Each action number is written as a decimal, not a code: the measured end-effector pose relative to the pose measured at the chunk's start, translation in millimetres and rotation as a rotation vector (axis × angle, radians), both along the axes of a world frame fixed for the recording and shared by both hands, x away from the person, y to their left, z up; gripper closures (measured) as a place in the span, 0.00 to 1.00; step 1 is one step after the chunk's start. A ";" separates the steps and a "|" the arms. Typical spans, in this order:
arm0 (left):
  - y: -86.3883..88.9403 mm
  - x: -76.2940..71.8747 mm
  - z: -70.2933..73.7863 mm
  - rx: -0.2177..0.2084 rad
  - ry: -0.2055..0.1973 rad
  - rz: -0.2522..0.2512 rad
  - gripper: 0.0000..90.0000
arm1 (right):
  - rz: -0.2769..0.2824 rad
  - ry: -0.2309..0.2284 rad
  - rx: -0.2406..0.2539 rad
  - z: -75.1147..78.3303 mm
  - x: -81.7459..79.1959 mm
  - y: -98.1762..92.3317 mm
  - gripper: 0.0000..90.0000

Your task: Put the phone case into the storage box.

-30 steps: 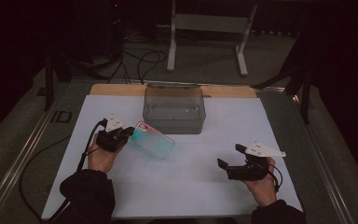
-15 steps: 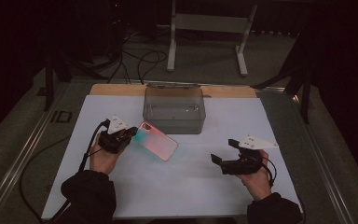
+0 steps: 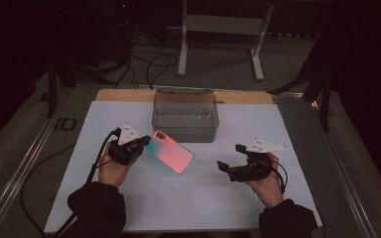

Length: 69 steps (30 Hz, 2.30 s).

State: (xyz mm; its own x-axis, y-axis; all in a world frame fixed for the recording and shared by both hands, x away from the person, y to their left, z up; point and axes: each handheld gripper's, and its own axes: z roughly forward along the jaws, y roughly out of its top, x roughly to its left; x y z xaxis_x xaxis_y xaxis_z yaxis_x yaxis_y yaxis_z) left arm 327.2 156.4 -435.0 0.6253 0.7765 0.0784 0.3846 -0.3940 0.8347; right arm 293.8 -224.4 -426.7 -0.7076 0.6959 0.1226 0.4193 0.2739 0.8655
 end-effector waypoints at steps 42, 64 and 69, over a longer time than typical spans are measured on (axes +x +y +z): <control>-38.4 -16.4 15.9 0.012 -0.064 -0.120 0.99 | 0.160 0.211 0.051 6.5 27.0 57.6 0.35; -38.9 -17.0 16.0 -0.005 -0.086 -0.128 0.99 | 0.241 0.333 0.122 2.5 32.9 61.6 0.78; -40.0 -16.6 14.8 0.000 -0.087 -0.124 0.99 | 0.273 0.368 0.136 2.6 33.6 62.2 0.79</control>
State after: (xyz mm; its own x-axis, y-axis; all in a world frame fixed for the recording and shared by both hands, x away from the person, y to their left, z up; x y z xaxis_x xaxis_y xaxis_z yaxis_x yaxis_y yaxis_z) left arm 310.6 116.4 -420.2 0.7070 0.6939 0.1367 0.2591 -0.4339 0.8629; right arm 327.4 -162.3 -424.0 -0.7549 0.4511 0.4761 0.6331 0.3115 0.7086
